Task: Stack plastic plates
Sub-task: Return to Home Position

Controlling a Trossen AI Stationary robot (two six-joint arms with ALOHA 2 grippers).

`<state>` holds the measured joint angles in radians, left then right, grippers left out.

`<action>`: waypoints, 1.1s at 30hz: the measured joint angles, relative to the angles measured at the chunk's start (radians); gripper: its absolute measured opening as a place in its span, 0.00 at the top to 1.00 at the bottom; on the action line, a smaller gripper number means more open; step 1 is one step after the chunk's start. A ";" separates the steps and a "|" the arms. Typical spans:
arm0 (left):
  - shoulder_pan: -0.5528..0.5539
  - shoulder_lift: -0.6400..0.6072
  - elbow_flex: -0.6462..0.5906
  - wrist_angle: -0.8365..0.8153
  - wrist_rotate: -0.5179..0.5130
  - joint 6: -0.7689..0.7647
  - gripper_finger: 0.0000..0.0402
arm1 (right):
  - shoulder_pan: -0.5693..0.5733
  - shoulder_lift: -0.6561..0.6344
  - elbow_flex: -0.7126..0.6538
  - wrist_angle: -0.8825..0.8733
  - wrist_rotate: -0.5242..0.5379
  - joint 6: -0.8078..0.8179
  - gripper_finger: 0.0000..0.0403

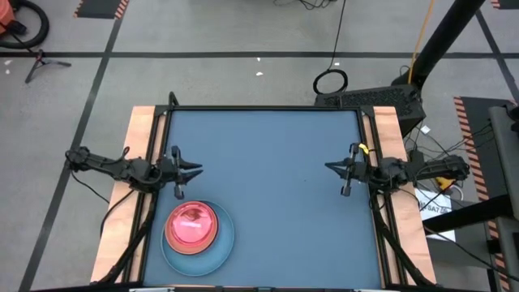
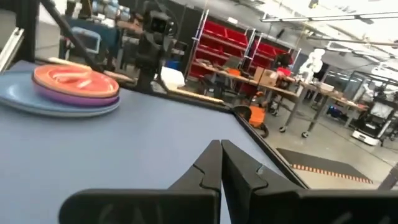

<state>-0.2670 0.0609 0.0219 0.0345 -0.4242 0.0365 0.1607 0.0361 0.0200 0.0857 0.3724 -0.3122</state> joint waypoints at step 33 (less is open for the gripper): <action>0.027 0.005 0.000 0.000 -0.030 -0.015 0.78 | -0.007 0.014 -0.004 0.006 0.019 0.039 0.97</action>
<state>-0.2398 0.0654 0.0219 0.0345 -0.4545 0.0219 0.1539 0.0498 0.0158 0.0917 0.3915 -0.2734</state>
